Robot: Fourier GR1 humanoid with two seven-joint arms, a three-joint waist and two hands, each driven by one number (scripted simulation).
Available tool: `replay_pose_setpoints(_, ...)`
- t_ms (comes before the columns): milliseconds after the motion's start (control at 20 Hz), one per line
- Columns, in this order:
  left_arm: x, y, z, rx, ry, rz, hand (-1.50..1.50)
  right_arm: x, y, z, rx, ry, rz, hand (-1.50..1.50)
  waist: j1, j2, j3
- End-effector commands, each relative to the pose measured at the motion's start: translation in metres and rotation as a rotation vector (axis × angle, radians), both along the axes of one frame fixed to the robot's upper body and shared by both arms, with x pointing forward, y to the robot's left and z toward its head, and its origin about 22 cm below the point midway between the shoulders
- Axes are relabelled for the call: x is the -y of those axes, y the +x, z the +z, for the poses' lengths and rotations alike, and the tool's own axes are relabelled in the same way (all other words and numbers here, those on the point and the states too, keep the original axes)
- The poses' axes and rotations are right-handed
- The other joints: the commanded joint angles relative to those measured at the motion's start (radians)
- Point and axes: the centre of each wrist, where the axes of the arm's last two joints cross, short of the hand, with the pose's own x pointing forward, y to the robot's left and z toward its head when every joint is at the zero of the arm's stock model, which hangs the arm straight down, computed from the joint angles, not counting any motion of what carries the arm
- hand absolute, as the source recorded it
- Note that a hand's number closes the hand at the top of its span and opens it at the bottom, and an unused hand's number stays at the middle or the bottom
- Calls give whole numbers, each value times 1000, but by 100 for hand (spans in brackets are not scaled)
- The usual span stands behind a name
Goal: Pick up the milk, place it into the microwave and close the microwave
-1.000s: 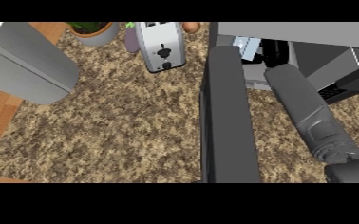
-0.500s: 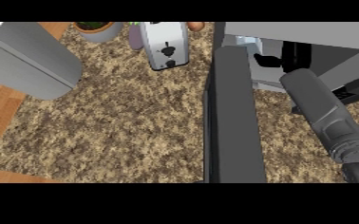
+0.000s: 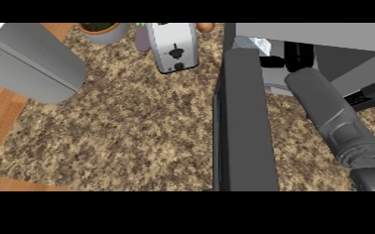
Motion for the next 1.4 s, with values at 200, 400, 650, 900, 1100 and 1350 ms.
replay_pose_setpoints(200, 7, 11, -7, -9, 7, -81, -150, -9, 3, 3, -51, 129, 159, -150, -19, -9, 0)
replay_pose_setpoints(400, 19, 18, -12, -4, 18, -184, -150, -22, 4, 3, -58, 229, 223, -150, -27, -16, -1)
replay_pose_setpoints(650, 25, 14, -17, -9, 5, -217, -150, -19, -4, -13, -69, 410, 281, -150, -42, -28, -1)
replay_pose_setpoints(900, 42, 26, -14, -9, -10, -246, -150, -11, -15, -31, -115, 541, 349, -150, -73, -40, -2)
replay_pose_setpoints(1100, 55, 33, -20, -32, -21, -286, 150, -6, -27, -50, -147, 639, 402, -150, -89, -47, -3)
replay_pose_setpoints(1350, 80, 19, -16, -43, -4, -346, 150, -1, -58, -93, -173, 774, 474, -150, -100, -57, -3)
